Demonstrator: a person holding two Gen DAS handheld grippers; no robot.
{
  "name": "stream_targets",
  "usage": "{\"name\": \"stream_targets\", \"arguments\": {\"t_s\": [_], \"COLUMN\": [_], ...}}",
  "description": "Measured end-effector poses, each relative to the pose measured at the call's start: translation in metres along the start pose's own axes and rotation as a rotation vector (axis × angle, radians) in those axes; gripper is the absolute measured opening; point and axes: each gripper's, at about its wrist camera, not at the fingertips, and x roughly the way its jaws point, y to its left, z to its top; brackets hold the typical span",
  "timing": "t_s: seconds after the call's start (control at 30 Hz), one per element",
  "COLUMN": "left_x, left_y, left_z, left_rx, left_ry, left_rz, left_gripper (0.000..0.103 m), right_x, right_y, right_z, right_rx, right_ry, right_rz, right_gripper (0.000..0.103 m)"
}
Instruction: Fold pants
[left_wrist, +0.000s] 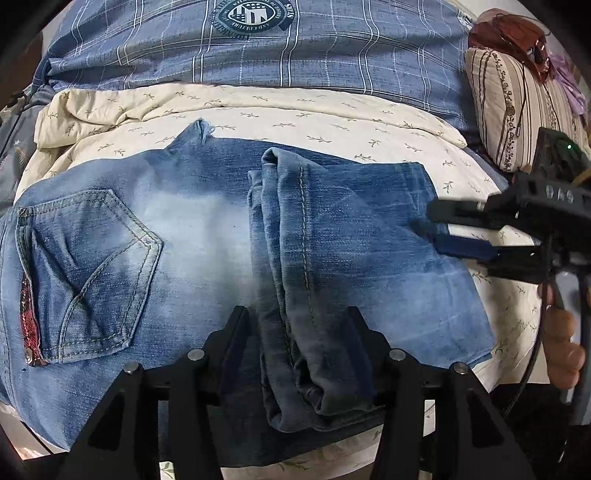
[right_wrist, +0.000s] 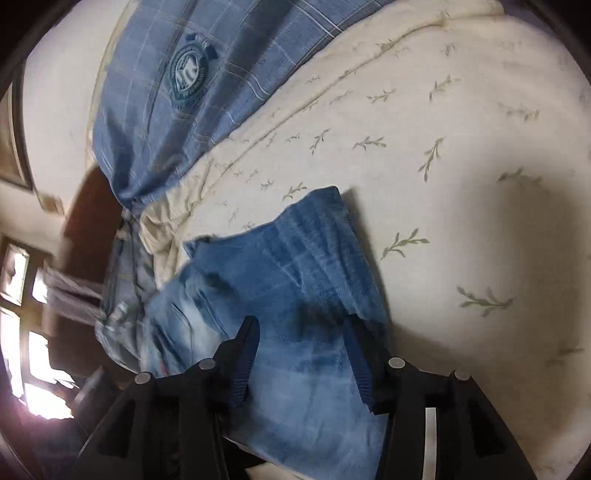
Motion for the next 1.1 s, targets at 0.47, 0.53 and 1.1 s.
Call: {"name": "stream_targets", "arguments": {"t_s": [0.47, 0.53, 1.1], "left_x": [-0.057, -0.082, -0.087], "left_y": [0.044, 0.071, 0.233], "left_z": [-0.019, -0.034, -0.119], "left_rx": [-0.187, -0.278, -0.981], "left_ry": [-0.106, -0.179, -0.200], "left_rz": [-0.127, -0.148, -0.244], "left_gripper": [0.064, 0.068, 0.075], "right_x": [-0.034, -0.039, -0.023], "right_y": [0.015, 0.021, 0.045], "right_z": [-0.011, -0.024, -0.073], "right_rx": [-0.080, -0.103, -0.243], "right_ry": [-0.127, -0.149, -0.150], "right_rz": [-0.058, -0.037, 0.055], "right_gripper": [0.071, 0.071, 0.071]}}
